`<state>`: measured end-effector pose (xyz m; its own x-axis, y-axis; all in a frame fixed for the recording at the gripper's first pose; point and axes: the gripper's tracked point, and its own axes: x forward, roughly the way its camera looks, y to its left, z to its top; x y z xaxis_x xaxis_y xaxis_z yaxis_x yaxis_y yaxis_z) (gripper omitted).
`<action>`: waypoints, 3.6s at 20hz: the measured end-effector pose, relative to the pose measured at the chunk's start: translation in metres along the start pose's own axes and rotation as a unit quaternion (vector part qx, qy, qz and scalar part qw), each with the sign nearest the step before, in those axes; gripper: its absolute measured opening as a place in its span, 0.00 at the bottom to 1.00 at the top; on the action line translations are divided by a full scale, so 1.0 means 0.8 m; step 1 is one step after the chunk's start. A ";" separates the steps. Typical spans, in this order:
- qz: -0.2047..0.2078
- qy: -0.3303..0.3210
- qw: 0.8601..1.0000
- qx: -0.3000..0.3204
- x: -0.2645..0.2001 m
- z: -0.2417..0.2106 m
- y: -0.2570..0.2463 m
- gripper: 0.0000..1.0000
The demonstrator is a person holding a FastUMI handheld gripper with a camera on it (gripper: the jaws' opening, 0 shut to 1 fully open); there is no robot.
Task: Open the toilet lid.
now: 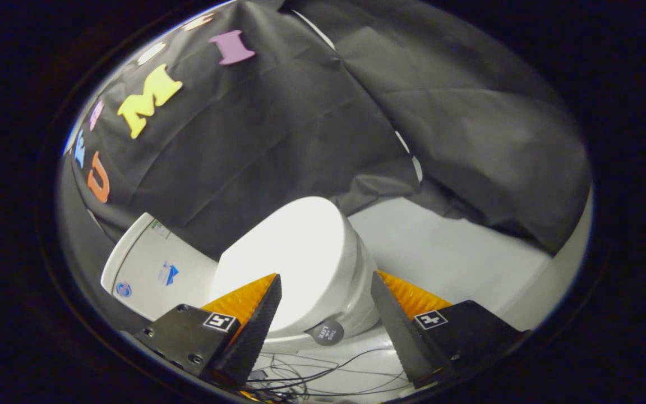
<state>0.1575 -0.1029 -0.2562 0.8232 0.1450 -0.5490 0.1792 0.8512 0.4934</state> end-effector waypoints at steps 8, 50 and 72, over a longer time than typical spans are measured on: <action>0.020 0.088 0.988 0.126 0.028 -0.077 -0.037 0.99; 0.103 0.156 0.947 0.260 0.040 -0.094 0.025 0.04; 0.112 0.123 0.966 0.199 -0.001 -0.054 0.084 0.04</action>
<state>0.1455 -0.0241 -0.2519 0.7211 0.4600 -0.5181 0.2442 0.5310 0.8114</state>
